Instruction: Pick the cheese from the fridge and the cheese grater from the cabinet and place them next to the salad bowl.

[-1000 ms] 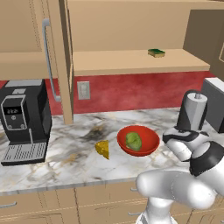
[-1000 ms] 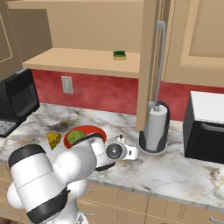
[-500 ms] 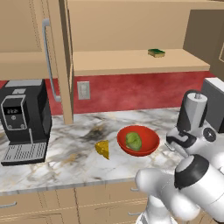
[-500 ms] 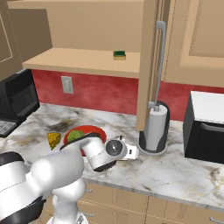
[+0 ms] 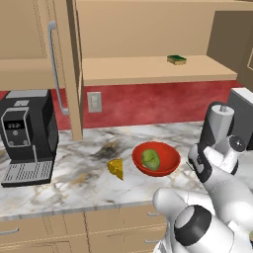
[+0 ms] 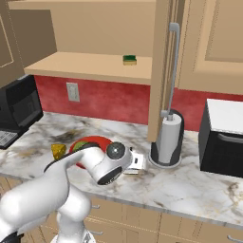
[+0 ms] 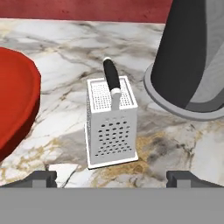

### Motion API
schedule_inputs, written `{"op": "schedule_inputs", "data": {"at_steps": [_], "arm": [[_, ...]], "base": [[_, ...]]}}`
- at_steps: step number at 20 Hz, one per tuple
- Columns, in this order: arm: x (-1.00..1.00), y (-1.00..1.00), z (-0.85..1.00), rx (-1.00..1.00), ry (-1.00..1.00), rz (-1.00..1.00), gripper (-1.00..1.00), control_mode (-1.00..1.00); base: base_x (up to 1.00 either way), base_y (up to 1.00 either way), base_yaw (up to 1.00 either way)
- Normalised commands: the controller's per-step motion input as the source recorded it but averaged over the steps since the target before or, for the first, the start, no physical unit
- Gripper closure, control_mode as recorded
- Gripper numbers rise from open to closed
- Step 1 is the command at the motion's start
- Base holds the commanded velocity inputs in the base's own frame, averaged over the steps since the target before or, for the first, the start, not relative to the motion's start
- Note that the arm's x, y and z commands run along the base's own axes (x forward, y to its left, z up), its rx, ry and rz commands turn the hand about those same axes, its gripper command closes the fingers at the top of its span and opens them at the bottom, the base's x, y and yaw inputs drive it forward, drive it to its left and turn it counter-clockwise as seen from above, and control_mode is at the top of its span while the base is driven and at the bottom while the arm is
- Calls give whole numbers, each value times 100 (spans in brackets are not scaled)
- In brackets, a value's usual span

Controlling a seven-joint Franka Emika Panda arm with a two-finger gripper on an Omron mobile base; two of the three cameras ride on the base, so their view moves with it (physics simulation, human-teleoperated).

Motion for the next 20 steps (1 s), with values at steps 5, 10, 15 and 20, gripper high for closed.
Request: {"op": "schedule_inputs", "data": {"at_steps": [5,10,15,20], "arm": [[-27,31,44,2,10,0,-100,-100],[-31,29,46,0,4,1,-100,-100],[-36,30,45,2,0,2,-100,-100],[-32,34,49,6,0,0,-100,-100]], "base": [[0,0,0],[0,0,0],[0,0,0],[0,0,0]]}}
